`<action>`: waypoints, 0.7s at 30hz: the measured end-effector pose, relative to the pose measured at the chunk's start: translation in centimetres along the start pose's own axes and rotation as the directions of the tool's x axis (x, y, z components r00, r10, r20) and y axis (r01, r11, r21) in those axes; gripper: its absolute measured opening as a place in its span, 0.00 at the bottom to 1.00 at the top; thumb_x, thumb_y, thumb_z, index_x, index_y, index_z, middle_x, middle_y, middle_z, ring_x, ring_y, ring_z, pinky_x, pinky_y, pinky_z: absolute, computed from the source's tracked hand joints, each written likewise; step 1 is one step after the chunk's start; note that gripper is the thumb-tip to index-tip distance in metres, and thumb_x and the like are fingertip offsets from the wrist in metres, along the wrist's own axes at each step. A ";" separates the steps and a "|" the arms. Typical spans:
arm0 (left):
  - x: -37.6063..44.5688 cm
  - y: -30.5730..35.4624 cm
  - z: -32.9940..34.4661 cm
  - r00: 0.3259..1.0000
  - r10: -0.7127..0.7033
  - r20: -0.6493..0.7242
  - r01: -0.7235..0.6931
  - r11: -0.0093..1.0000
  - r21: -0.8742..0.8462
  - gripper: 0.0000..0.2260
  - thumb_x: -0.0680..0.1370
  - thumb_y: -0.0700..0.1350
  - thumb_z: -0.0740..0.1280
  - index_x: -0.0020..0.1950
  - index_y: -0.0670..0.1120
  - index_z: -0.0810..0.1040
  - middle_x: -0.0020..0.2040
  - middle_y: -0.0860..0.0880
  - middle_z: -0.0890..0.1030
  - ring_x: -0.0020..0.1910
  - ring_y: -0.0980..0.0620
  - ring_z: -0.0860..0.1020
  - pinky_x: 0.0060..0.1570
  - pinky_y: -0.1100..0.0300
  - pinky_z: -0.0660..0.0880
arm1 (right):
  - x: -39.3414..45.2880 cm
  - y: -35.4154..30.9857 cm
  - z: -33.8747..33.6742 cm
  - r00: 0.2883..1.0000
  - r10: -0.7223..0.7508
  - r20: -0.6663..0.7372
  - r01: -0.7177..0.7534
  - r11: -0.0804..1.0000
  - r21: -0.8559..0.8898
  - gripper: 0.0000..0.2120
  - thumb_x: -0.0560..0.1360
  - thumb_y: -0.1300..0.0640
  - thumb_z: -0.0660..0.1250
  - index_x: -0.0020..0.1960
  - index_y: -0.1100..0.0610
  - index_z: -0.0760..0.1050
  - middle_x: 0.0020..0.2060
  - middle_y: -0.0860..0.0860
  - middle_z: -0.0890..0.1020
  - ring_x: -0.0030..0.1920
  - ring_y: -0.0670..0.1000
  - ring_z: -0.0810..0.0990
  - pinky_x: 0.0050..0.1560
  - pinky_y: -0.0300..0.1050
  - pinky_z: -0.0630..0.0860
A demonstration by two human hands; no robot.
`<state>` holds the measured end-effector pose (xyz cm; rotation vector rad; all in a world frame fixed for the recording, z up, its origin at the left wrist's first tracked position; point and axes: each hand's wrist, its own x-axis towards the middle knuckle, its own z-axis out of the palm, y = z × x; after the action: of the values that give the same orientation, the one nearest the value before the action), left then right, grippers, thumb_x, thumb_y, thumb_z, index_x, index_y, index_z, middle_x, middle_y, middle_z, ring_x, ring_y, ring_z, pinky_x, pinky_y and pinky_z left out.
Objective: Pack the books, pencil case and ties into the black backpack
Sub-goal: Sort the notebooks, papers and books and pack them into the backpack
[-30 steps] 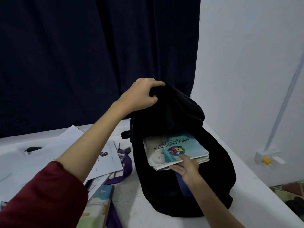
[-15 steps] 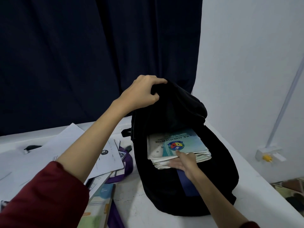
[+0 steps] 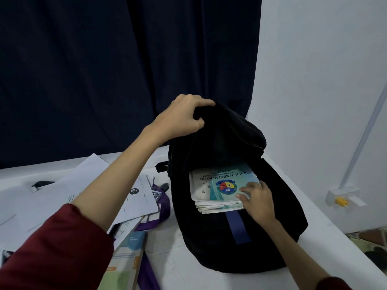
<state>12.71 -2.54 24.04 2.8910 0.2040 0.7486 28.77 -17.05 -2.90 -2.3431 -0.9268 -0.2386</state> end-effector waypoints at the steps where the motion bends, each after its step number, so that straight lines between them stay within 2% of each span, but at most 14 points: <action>1: 0.0 0.0 0.0 1.000 0.002 0.000 -0.002 1.000 0.000 0.23 0.74 0.37 0.64 0.68 0.50 0.73 0.43 0.61 0.71 0.40 0.58 0.69 0.47 0.62 0.68 | 0.0 -0.1 -0.3 1.000 -0.003 0.016 0.004 0.999 -0.052 0.14 0.68 0.50 0.75 0.49 0.58 0.84 0.53 0.58 0.82 0.60 0.67 0.73 0.62 0.62 0.66; 3: 0.0 0.1 0.0 1.000 0.003 0.001 -0.003 1.000 0.001 0.23 0.74 0.37 0.64 0.68 0.50 0.73 0.44 0.61 0.71 0.41 0.58 0.68 0.47 0.62 0.67 | -0.1 -0.4 -1.0 0.995 0.045 0.086 -0.034 0.991 -0.128 0.19 0.73 0.43 0.69 0.58 0.53 0.81 0.63 0.52 0.77 0.70 0.59 0.65 0.70 0.58 0.53; 5: 0.0 0.1 0.1 1.000 0.000 0.002 0.000 1.000 -0.003 0.23 0.74 0.37 0.64 0.68 0.50 0.73 0.46 0.58 0.72 0.44 0.57 0.68 0.48 0.62 0.67 | -0.1 -0.8 -1.6 0.994 0.042 0.105 -0.030 0.993 -0.112 0.24 0.72 0.38 0.66 0.63 0.50 0.77 0.68 0.50 0.72 0.74 0.55 0.58 0.72 0.54 0.47; 8: -0.1 0.2 0.3 1.000 0.004 0.005 -0.004 1.000 -0.005 0.23 0.74 0.37 0.64 0.68 0.50 0.73 0.47 0.57 0.73 0.44 0.57 0.69 0.49 0.62 0.67 | 0.1 -2.5 -1.7 0.991 -0.045 0.128 0.053 0.996 -0.066 0.28 0.70 0.37 0.68 0.67 0.48 0.73 0.72 0.50 0.67 0.75 0.57 0.55 0.71 0.54 0.49; 10: 0.0 0.2 0.2 1.000 0.000 0.004 0.000 1.000 -0.004 0.23 0.74 0.37 0.64 0.68 0.50 0.73 0.46 0.57 0.73 0.43 0.57 0.69 0.49 0.61 0.68 | 0.5 -2.8 -1.3 0.980 -0.019 0.197 0.040 0.994 -0.105 0.30 0.71 0.38 0.68 0.69 0.46 0.69 0.73 0.50 0.65 0.75 0.59 0.54 0.71 0.56 0.51; 15: -0.2 -0.2 0.1 1.000 -0.015 -0.004 0.015 1.000 -0.006 0.23 0.74 0.36 0.64 0.68 0.50 0.74 0.45 0.57 0.73 0.38 0.60 0.70 0.46 0.62 0.68 | 1.2 -0.6 -1.1 0.989 0.055 0.134 -0.047 0.997 -0.059 0.36 0.69 0.39 0.71 0.70 0.57 0.67 0.65 0.57 0.73 0.67 0.58 0.67 0.65 0.50 0.62; 18: -0.2 -0.1 0.3 1.000 -0.030 -0.006 0.030 1.000 -0.009 0.23 0.74 0.37 0.63 0.68 0.50 0.74 0.47 0.56 0.74 0.39 0.57 0.69 0.46 0.61 0.68 | 1.2 -0.3 -1.0 0.993 0.027 0.117 -0.022 0.999 -0.044 0.35 0.68 0.41 0.72 0.66 0.62 0.72 0.61 0.58 0.76 0.64 0.58 0.71 0.64 0.51 0.66; 21: -0.3 -0.2 0.6 0.999 -0.054 -0.005 0.054 0.998 -0.015 0.23 0.74 0.37 0.63 0.68 0.50 0.73 0.49 0.55 0.74 0.40 0.57 0.69 0.46 0.62 0.68 | 0.1 -0.7 -1.6 0.999 0.046 -0.016 -0.043 0.989 0.145 0.27 0.67 0.47 0.76 0.57 0.65 0.78 0.55 0.59 0.80 0.59 0.57 0.74 0.58 0.48 0.70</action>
<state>12.68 -2.43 23.32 2.8570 0.2750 0.7455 28.48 -17.57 -1.24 -2.2220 -0.8529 -0.1695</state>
